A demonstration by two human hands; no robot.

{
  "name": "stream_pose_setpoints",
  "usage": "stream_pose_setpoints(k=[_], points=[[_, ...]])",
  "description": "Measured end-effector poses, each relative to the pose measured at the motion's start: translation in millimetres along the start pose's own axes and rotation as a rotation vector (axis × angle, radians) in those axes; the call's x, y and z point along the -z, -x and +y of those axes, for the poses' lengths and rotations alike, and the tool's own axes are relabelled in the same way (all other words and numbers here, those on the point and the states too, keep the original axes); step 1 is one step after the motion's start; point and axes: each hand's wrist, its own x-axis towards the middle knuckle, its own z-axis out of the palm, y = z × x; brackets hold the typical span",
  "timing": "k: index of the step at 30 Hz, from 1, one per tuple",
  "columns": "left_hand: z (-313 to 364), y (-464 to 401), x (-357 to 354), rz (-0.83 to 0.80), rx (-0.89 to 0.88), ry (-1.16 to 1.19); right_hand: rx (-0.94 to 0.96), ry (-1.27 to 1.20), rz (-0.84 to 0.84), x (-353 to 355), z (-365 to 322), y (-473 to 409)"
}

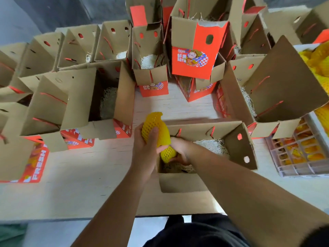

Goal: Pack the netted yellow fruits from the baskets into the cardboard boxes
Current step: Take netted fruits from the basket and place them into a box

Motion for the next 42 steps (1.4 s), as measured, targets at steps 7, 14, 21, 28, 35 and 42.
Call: stream_pose_setpoints(k=[7, 14, 21, 28, 35, 42], points=[[-7.9, 5.3, -1.8, -0.075, -0.212, -0.606, 0.139, 0.311, 0.179, 6.1, 6.0, 18.6], [-18.8, 17.4, -19.6, -0.171, -0.355, -0.983, 0.283, -0.429, -0.185, 62.0, 18.0, 86.7], [-33.1, 14.7, -30.6, -0.553, -0.125, -0.780, 0.384, -0.330, 0.014, 69.0, 33.9, 98.9], [-44.5, -5.2, -40.6, -0.559, 0.078, -1.291, 0.131, 0.166, 0.331, 80.5, 27.2, 69.3], [-61.3, -26.6, -56.6, -0.747, 0.392, -1.365, 0.114, 0.704, 0.340, 69.4, 26.1, 29.7], [-48.1, -9.1, -57.8, -0.561, 0.036, -1.104, 0.307, 0.806, 0.431, 97.6, 35.3, 72.8]])
